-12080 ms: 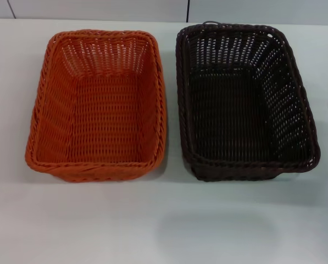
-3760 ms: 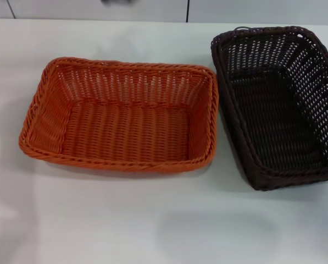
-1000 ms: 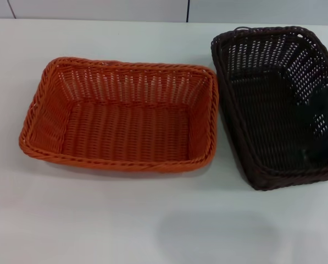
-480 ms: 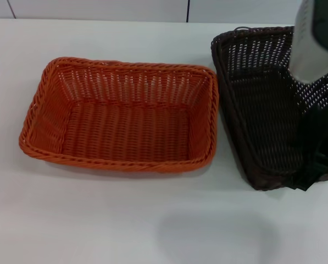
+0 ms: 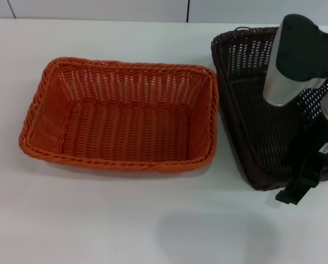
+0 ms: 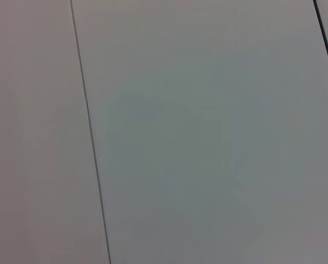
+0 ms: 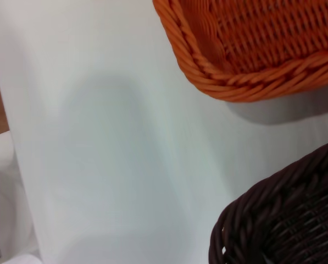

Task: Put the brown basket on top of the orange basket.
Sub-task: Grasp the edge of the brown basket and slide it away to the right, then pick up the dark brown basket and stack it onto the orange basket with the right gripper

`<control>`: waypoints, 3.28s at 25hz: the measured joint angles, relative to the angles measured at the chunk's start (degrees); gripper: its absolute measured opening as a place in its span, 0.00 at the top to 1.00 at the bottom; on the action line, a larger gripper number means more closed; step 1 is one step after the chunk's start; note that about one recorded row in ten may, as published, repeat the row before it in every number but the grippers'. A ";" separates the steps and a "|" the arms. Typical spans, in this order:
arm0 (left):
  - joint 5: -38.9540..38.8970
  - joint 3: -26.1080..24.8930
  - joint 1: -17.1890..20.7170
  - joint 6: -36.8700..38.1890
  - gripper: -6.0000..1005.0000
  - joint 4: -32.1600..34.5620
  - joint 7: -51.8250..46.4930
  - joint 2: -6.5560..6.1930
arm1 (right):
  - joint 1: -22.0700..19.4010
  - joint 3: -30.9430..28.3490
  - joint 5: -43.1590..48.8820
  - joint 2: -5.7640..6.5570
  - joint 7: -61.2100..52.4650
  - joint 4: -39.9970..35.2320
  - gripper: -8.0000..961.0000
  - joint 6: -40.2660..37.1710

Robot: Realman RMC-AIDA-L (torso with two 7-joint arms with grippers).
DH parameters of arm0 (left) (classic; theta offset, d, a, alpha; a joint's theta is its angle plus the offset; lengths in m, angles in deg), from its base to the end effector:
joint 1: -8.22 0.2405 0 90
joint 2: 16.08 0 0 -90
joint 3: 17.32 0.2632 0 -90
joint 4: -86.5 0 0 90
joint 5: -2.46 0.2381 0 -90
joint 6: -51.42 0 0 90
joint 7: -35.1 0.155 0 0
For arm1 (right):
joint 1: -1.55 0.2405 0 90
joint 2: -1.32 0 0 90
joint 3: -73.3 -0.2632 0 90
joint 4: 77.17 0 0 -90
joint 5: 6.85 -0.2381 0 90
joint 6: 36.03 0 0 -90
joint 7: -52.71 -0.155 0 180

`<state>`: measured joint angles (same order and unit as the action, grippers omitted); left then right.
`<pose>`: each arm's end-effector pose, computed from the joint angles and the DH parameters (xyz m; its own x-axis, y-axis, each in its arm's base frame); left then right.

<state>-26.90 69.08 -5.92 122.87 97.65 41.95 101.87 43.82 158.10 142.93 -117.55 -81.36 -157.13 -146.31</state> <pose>-0.4406 0.2929 0.0701 0.8538 -0.0687 0.5161 0.4952 0.4132 -0.7643 0.1393 0.3504 -0.0130 0.7600 -0.3006 0.5762 -0.2749 -0.9521 -0.1342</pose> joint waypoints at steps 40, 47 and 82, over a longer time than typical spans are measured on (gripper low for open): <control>0.00 -0.01 0.27 0.66 0.20 0.01 0.14 0.00 | -7.09 8.11 11.26 -0.31 2.18 -28.96 0.82 21.60; -0.03 -0.92 0.26 0.71 0.20 0.08 0.05 0.00 | -7.13 16.96 8.19 -0.23 21.79 -33.78 0.82 22.50; -0.01 -5.87 -0.34 -0.56 0.20 0.07 -5.04 0.63 | -25.55 34.26 17.06 1.43 40.12 -35.07 0.76 34.30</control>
<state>-26.90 63.21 -6.26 122.31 97.72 36.91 102.50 18.27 192.36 159.99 -116.11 -41.24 -192.20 -112.01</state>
